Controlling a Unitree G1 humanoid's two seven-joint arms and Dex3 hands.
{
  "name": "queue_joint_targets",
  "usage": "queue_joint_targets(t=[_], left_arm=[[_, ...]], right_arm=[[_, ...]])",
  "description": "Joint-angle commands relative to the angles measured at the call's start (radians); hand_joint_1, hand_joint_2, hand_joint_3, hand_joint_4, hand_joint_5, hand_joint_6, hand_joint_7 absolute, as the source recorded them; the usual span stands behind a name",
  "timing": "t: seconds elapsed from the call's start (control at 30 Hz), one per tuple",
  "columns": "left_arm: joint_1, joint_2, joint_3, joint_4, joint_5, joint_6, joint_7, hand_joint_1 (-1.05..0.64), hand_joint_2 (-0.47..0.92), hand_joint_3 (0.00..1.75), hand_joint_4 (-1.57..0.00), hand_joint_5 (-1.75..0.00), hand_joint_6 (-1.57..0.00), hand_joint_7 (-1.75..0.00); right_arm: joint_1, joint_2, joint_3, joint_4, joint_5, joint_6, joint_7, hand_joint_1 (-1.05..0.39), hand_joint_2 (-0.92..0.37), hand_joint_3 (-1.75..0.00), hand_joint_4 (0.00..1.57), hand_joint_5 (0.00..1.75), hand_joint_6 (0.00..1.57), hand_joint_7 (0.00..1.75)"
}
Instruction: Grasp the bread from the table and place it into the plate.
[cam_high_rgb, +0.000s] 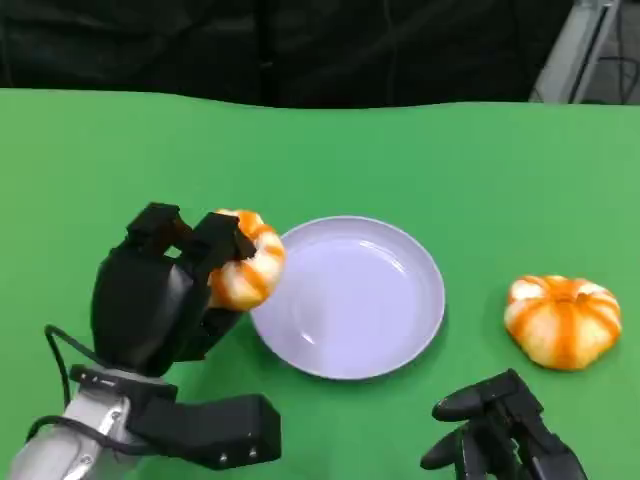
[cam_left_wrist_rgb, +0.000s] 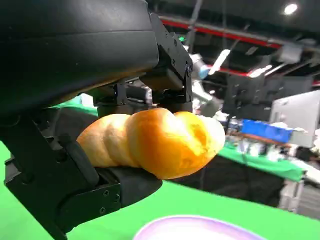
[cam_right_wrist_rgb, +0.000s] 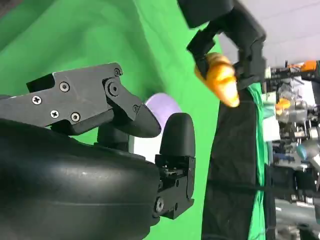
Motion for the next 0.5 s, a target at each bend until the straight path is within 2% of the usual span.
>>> queue_joint_targets(t=[0.03, 0.1, 0.23, 0.5], left_arm=[[-0.054, -0.016, -0.022, 0.041, 0.000, -0.014, 0.035, -0.27, 0.30, 1.48, -0.93, -1.75, -0.75, -1.63], [-0.058, -0.015, -0.026, 0.048, -0.002, -0.015, 0.040, -0.27, 0.30, 1.48, -0.93, -1.75, -0.75, -1.63], [-0.135, -0.089, -0.100, 0.111, 0.024, -0.016, 0.019, -0.27, 0.36, 1.43, -0.92, -1.75, -0.70, -1.73], [-0.175, -0.125, -0.135, 0.163, 0.012, -0.018, 0.024, -0.26, 0.38, 1.37, -0.92, -1.75, -0.70, -1.75]], right_arm=[[0.009, -0.003, -0.002, -0.003, 0.000, -0.008, -0.006, -0.25, -0.92, -0.99, 0.18, 1.75, 0.06, 1.75], [0.009, -0.003, -0.002, -0.003, 0.000, -0.008, -0.006, -0.25, -0.92, -1.00, 0.17, 1.75, 0.06, 1.75], [0.013, -0.003, -0.003, -0.008, 0.000, -0.004, -0.009, -0.26, -0.92, -0.99, 0.19, 1.75, 0.07, 1.75], [0.015, -0.003, 0.000, -0.009, -0.001, -0.003, -0.011, -0.26, -0.92, -0.98, 0.19, 1.75, 0.07, 1.75]])
